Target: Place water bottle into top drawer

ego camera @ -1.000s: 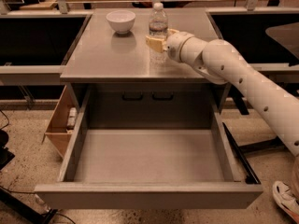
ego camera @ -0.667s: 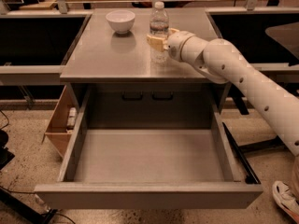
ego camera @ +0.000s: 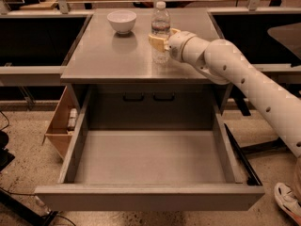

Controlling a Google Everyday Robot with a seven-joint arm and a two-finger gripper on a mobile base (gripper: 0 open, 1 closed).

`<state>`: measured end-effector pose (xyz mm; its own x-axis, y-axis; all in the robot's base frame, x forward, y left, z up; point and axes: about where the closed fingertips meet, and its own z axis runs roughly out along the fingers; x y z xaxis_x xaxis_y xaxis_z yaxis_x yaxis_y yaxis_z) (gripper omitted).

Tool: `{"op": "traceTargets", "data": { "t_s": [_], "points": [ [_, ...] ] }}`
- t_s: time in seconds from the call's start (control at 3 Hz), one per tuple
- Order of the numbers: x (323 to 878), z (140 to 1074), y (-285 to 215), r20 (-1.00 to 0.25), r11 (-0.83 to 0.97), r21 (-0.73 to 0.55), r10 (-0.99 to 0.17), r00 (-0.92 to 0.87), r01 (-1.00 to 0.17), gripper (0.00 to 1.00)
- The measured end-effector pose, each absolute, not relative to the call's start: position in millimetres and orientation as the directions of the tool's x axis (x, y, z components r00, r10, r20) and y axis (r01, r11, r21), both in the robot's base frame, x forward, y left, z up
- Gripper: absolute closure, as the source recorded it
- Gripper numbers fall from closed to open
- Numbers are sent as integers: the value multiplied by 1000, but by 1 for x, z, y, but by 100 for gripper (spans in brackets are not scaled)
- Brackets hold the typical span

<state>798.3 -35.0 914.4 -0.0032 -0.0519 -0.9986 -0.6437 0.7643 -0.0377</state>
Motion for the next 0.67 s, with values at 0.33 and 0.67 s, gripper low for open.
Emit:
{"op": "traceTargets", "data": {
  "t_s": [0.33,0.67],
  "points": [
    [772,923,-26,-998,742,-51,-68,1,-669,100],
    [705,947,-19,-995,727,-89,-97,26,-681,100]
  ]
}}
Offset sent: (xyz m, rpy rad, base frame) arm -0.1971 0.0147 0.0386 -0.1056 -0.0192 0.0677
